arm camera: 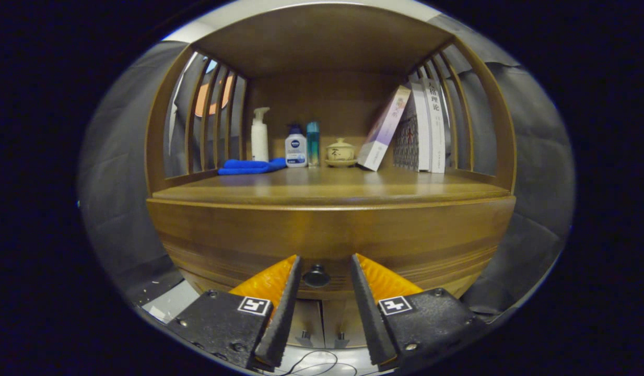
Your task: Pull open the drawer, take out the items inside it, and place them on the countertop above the cabinet.
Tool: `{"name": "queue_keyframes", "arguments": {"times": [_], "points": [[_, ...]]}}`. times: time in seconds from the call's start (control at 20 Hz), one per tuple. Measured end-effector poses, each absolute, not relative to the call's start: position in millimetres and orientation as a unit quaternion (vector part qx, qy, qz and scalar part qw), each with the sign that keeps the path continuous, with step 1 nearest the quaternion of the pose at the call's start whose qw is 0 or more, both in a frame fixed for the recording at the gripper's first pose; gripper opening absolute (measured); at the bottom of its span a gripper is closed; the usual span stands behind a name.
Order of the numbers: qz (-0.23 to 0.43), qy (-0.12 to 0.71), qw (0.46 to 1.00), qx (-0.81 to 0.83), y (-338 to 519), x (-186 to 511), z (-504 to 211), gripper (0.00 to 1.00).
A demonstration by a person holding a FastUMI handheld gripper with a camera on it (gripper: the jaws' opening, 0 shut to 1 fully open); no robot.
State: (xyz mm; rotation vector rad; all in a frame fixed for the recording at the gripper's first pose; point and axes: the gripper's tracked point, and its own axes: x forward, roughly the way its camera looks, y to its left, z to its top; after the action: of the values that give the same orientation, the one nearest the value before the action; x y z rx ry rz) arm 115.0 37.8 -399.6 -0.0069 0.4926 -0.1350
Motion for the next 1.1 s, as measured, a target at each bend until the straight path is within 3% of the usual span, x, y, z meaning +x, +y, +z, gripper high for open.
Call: {"name": "queue_keyframes", "arguments": {"times": [0.4, 0.65, 1.1], "points": [[-0.076, 0.236, 0.969, 0.010, 46.4, 114.8, -408.8, 0.29], [-0.083, 0.244, 0.966, 0.010, 46.0, 115.6, -409.7, 0.21], [-0.075, 0.256, 0.964, 0.001, 48.7, 80.6, -403.2, 0.21]]}}
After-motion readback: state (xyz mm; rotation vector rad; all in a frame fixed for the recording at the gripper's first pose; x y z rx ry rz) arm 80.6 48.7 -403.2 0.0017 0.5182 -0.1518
